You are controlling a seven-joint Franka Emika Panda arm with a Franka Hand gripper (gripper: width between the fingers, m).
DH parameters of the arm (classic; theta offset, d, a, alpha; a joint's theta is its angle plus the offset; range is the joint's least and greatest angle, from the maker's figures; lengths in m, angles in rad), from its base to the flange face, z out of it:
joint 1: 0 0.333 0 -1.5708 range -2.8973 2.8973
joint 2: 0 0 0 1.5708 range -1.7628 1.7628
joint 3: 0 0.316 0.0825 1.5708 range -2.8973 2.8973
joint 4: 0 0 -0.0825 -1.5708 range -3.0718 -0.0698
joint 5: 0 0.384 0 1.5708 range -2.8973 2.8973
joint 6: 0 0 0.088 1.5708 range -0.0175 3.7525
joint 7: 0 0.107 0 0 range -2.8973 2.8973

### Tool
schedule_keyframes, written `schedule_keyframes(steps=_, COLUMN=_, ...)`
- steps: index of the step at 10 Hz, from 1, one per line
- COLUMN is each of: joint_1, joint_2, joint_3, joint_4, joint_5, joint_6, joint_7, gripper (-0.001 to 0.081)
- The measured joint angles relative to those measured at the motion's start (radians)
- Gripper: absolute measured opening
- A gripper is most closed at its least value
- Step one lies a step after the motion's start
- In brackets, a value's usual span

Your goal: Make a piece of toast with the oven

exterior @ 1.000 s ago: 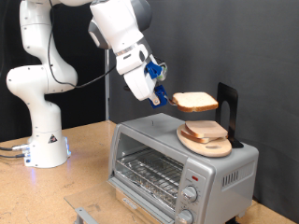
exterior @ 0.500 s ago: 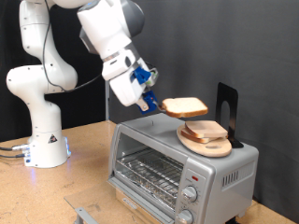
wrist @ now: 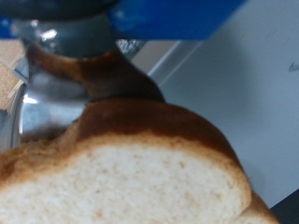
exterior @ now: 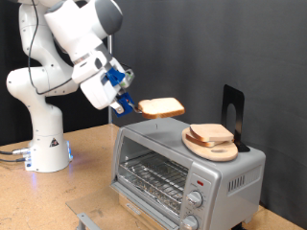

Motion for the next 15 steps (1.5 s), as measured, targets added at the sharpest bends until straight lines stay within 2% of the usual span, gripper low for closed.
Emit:
schedule_keyframes(steps=3, joint_1=-0.019, joint_2=-0.076, joint_3=-0.045, joint_4=-0.043, joint_5=-0.006, joint_6=-0.058, joint_7=-0.012, gripper=0.0437)
schedule_keyframes(steps=6, joint_1=-0.022, joint_2=-0.067, joint_3=-0.047, joint_4=-0.058, joint_5=-0.007, joint_6=-0.041, joint_7=-0.019, gripper=0.0437)
schedule_keyframes(steps=8, joint_1=-0.051, joint_2=-0.056, joint_3=-0.052, joint_4=-0.104, joint_5=-0.041, joint_6=0.006, joint_7=-0.038, gripper=0.0437)
schedule_keyframes(steps=11, joint_1=-0.091, joint_2=-0.012, joint_3=-0.078, joint_4=-0.153, joint_5=-0.052, joint_6=0.096, joint_7=-0.084, gripper=0.0437)
schedule_keyframes(steps=15, joint_1=-0.097, joint_2=0.123, joint_3=-0.103, joint_4=-0.165, joint_5=-0.026, joint_6=0.238, joint_7=-0.159, gripper=0.0436)
